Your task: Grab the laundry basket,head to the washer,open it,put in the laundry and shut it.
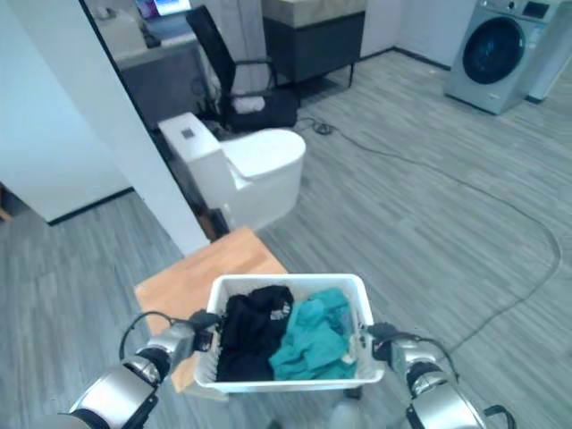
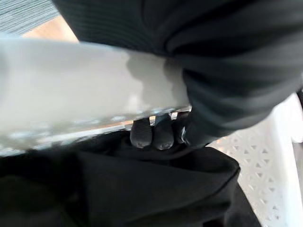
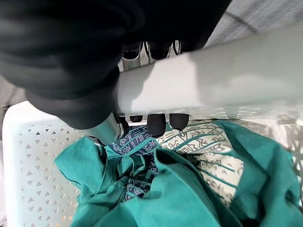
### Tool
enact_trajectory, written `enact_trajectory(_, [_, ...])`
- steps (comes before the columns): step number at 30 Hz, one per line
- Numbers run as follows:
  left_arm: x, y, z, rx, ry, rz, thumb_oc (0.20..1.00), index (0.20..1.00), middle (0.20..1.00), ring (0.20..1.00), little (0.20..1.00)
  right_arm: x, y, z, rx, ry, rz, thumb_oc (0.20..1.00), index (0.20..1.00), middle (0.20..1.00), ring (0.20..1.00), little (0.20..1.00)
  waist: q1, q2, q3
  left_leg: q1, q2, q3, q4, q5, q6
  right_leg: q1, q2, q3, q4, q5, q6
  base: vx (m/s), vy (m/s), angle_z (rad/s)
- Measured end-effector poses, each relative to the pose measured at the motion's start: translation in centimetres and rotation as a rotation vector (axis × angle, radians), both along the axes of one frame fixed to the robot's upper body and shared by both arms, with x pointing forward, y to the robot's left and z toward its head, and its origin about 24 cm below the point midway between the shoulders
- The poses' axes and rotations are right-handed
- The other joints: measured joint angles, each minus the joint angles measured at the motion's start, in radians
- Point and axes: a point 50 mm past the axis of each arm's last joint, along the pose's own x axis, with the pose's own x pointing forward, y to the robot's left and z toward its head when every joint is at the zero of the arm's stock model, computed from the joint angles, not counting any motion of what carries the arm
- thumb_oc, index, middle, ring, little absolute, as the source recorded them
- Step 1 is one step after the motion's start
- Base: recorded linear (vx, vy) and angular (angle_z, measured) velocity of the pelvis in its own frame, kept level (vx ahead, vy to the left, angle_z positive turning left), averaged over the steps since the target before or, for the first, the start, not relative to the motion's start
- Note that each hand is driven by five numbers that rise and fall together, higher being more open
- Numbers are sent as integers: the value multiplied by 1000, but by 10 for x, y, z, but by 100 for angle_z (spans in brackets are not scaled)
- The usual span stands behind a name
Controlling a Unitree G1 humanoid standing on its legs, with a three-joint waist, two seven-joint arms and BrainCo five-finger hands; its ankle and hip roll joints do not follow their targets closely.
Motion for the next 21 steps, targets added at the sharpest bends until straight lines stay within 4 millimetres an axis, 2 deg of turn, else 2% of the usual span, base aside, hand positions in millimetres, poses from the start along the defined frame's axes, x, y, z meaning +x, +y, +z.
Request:
enact_trajectory(1, [0, 5, 1, 3, 5, 7, 200, 200, 200, 200, 200, 2, 4, 0, 2, 3, 15, 200, 200, 200, 200, 200, 1, -3, 0, 16, 14, 19, -15, 1, -1, 32, 17, 2, 46, -34, 29, -70, -1, -56])
enact_trajectory(2, [-1, 7, 1, 8, 7, 12, 200, 200, 200, 200, 200, 4, 7, 1, 7, 3, 19, 200, 200, 200, 200, 200, 10, -5, 1, 41, 22, 35, -28, 2, -2, 62, 33, 14, 83, -68, 33, -115, -20, -80])
enact_trajectory(4, [0, 13, 2, 14, 4, 28, 200, 200, 200, 200, 200, 16, 12, 9, -3, -25, 51, 200, 200, 200, 200, 200, 26, -8, 2, 92, 25, 112, -48, 2, -4, 164, 58, -25, 46, -98, 11, -100, -49, -104])
enact_trajectory(5, [0, 16, 4, 9, -6, 44, 200, 200, 200, 200, 200, 23, 14, 14, -14, -42, 71, 200, 200, 200, 200, 200, 34, -9, 2, 96, 31, 158, -48, -1, -9, 186, 49, -114, 25, -122, -38, -41, -110, -135])
enact_trajectory(6, [1, 18, 5, -1, -15, 59, 200, 200, 200, 200, 200, 30, 15, 20, -27, -63, 95, 200, 200, 200, 200, 200, 52, 3, 1, 100, 57, 204, -49, -8, -25, 202, 48, -231, -16, -110, -71, 5, -91, -114])
enact_trajectory(7, [1, 17, 5, -4, -13, 59, 200, 200, 200, 200, 200, 28, 14, 19, -31, -59, 98, 200, 200, 200, 200, 200, 43, 2, 1, 107, 63, 201, -48, -3, -38, 214, 84, -225, -46, -84, -87, -25, -129, -92])
enact_trajectory(9, [-2, 17, 2, -20, -6, 59, 200, 200, 200, 200, 200, 25, 12, 17, -42, -51, 103, 200, 200, 200, 200, 200, 52, -9, -1, 100, 89, 198, -11, -1, -45, 251, 128, -189, -132, -46, -108, 38, -105, -54])
enact_trajectory(10, [-3, 15, 1, -35, -2, 66, 200, 200, 200, 200, 200, 25, 11, 16, -45, -52, 105, 200, 200, 200, 200, 200, 47, -24, 0, 77, 104, 204, 47, -6, -52, 260, 145, -151, -162, -32, -128, 75, -102, -79])
enact_trajectory(11, [-7, 14, -3, -47, 9, 69, 200, 200, 200, 200, 200, 23, 9, 16, -50, -49, 103, 200, 200, 200, 200, 200, 42, -28, -2, 63, 117, 210, 79, -23, -75, 266, 156, -123, -181, -23, -143, 22, -150, -75])
enact_trajectory(13, [-10, 8, -6, -77, 15, 76, 200, 200, 200, 200, 200, 22, 4, 16, -67, -48, 104, 200, 200, 200, 200, 200, -1, -28, -2, 55, 110, 211, 22, -27, -85, 268, 170, -99, -199, -16, -153, 26, -156, -59])
enact_trajectory(14, [-15, 3, -11, -98, 29, 82, 200, 200, 200, 200, 200, 17, -3, 14, -79, -44, 107, 200, 200, 200, 200, 200, -40, -4, -8, 49, 122, 237, -30, 31, -93, 262, 204, -74, -187, -21, -146, 94, -96, -66])
enact_trajectory(15, [-16, 2, -12, -103, 36, 80, 200, 200, 200, 200, 200, 12, -5, 10, -83, -28, 104, 200, 200, 200, 200, 200, -57, -14, -11, 60, 127, 238, -28, 34, -103, 262, 210, -50, -188, -31, -130, 99, -224, -61])
enact_trajectory(17, [-16, -4, -13, -104, 41, 55, 200, 200, 200, 200, 200, 7, -10, 8, -99, -9, 100, 200, 200, 200, 200, 200, -93, -21, -12, 54, 144, 238, 14, 30, -128, 251, 229, -28, -192, -32, -133, -55, -184, -39])
enact_trajectory(19, [-18, -6, -15, -119, 48, 82, 200, 200, 200, 200, 200, 4, -9, 5, -90, -3, 90, 200, 200, 200, 200, 200, -98, -40, -13, -7, 153, 189, 155, 24, -157, 217, 220, 18, -158, -52, -147, 14, -76, -51])
enact_trajectory(20, [-23, -5, -19, -122, 61, 95, 200, 200, 200, 200, 200, 3, -8, 4, -89, 4, 87, 200, 200, 200, 200, 200, -73, -55, -4, -41, 147, 119, 256, 32, -158, 225, 220, 80, -160, -48, -172, 77, -14, -118])
enact_trajectory(21, [-31, -5, -24, -122, 84, 106, 200, 200, 200, 200, 200, 0, -8, 2, -93, 22, 90, 200, 200, 200, 200, 200, -45, -63, -4, -81, 132, 12, 322, 27, -176, 235, 217, 138, -183, -31, -195, 109, -1, -132])
